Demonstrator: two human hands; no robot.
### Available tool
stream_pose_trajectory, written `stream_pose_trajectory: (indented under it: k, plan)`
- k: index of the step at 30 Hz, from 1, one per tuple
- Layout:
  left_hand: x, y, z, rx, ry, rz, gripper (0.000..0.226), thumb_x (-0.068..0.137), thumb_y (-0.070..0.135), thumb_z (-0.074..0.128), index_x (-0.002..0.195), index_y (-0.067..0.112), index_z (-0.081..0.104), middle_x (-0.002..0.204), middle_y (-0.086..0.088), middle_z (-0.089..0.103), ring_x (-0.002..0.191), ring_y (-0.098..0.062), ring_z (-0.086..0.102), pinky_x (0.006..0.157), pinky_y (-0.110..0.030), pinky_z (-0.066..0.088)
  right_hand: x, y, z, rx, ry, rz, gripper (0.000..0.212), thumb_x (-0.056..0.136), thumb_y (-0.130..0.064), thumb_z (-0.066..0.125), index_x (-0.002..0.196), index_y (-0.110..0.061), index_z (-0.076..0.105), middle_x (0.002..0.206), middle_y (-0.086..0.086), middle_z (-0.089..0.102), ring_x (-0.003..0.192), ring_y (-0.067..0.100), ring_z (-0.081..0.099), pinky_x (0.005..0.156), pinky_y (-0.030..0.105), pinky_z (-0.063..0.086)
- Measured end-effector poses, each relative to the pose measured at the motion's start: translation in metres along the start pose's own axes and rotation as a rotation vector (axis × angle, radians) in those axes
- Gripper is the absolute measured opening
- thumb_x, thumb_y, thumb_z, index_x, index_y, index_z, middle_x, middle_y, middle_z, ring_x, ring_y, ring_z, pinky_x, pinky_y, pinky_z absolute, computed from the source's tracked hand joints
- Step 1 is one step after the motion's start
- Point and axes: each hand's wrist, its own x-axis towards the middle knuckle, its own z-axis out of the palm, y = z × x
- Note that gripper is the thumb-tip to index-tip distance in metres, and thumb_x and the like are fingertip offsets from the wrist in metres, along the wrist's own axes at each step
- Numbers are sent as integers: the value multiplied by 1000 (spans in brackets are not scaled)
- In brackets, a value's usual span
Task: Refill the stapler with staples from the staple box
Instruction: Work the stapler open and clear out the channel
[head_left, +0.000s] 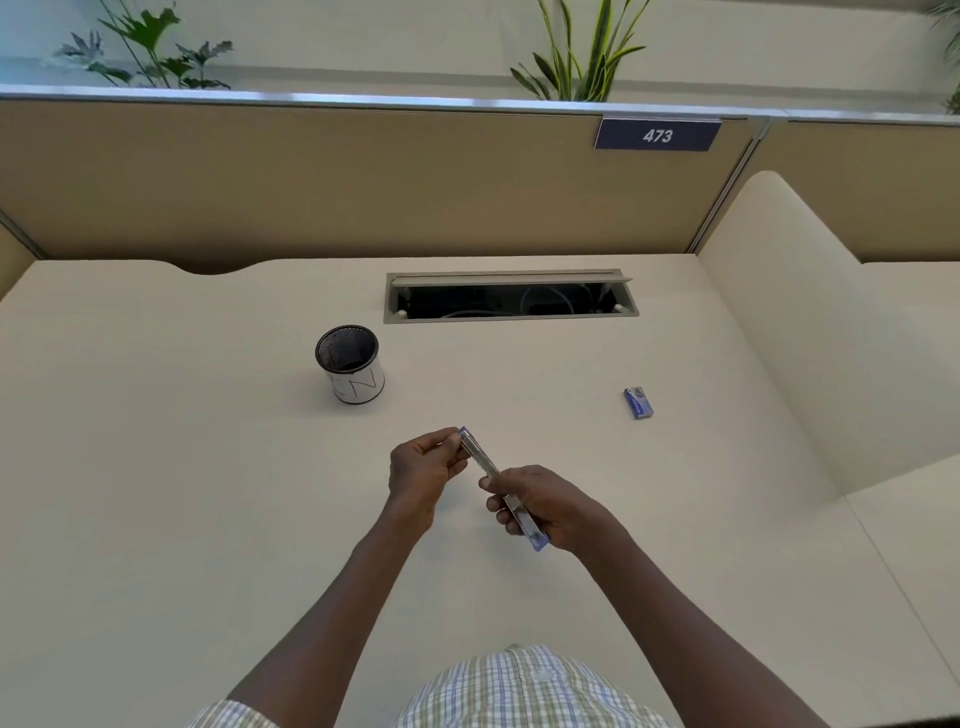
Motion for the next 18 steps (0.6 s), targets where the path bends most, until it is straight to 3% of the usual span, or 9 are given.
stream_pose_trajectory:
  k: [5,9,12,18]
  plan:
    - [4,-4,-3,37,95,24,18,91,11,68,104,0,73,91,-13,77,85,-20,75,74,-25,60,2,-1,13,-441,229,-242,12,89,-19,63,87,-10,70,78,6,66,64,17,58,56,26,46]
    - [5,-8,-1,78,169,55,14,89,12,70,97,1,75,83,-9,77,71,-11,75,66,-22,60,7,-3,20,-814,402,-399,19,85,-14,57,69,-3,58,62,8,51,56,22,42,56,31,34]
    - [8,-9,1,68,185,55,15,90,10,67,99,0,74,86,-11,77,74,-14,75,64,-21,59,9,1,28,-976,494,-488,24,83,-14,53,61,-9,46,53,4,43,54,25,37,52,33,28]
    - [15,-14,1,45,130,15,17,89,10,69,101,0,73,90,-11,77,81,-17,76,72,-25,61,13,10,25,-1112,590,-553,28,83,-12,52,62,-12,34,53,4,31,55,26,28,52,36,23]
